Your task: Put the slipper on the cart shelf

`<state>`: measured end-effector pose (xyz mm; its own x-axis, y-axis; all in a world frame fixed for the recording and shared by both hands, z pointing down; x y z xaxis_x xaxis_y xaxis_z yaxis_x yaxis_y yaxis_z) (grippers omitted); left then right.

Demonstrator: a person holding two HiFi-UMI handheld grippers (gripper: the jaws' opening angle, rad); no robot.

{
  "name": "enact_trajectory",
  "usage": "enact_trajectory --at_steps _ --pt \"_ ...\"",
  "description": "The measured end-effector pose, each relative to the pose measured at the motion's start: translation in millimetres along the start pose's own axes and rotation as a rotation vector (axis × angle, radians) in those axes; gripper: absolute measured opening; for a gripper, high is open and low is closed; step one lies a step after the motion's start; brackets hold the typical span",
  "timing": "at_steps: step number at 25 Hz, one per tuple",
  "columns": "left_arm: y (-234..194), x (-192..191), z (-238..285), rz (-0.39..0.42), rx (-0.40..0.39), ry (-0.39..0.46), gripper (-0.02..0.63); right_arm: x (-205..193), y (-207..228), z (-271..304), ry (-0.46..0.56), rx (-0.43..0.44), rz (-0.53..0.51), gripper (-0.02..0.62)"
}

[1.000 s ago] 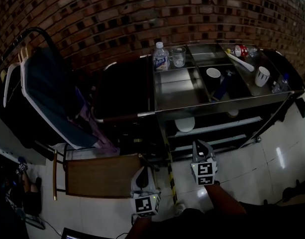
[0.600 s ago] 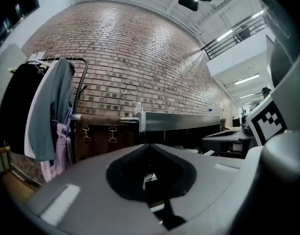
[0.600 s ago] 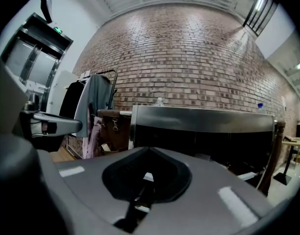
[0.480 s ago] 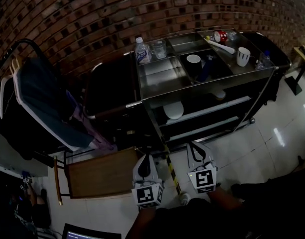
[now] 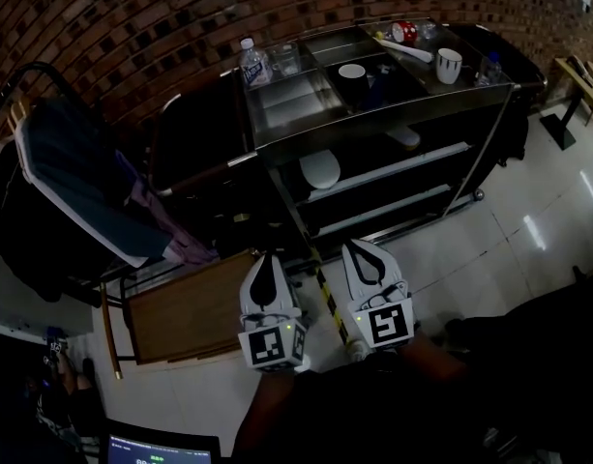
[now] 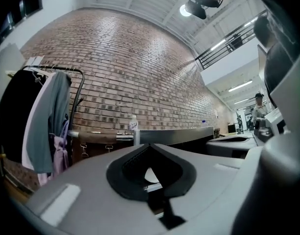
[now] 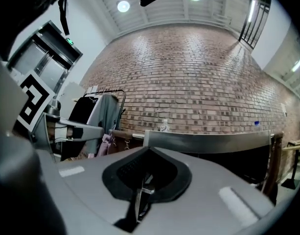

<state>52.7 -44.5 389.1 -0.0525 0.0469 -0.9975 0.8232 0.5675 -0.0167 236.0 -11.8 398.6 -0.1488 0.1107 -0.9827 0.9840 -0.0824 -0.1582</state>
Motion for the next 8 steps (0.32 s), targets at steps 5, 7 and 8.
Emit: enact_trajectory --at_steps 5,7,8 --pt "5.4 -0.1 -11.8 0.011 -0.005 -0.003 0.015 4.3 -8.8 -8.5 0.012 0.012 -0.016 0.002" --pt "7.0 -2.2 -17.4 0.011 -0.006 -0.009 0.015 4.9 -12.1 -12.0 0.005 0.016 -0.033 0.002" --pt "7.9 -3.4 -20.3 0.011 -0.007 -0.012 0.015 5.0 -13.7 -13.9 0.000 0.018 -0.041 0.002"
Point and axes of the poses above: the fingertips, and each gripper's own axes: z forward along the fingers, y to its right, x out of its top, the point moved 9 cm from there along -z, backward along the fingers, and after that the axes turned 9 degrees about -x, right-handed, at the moved point
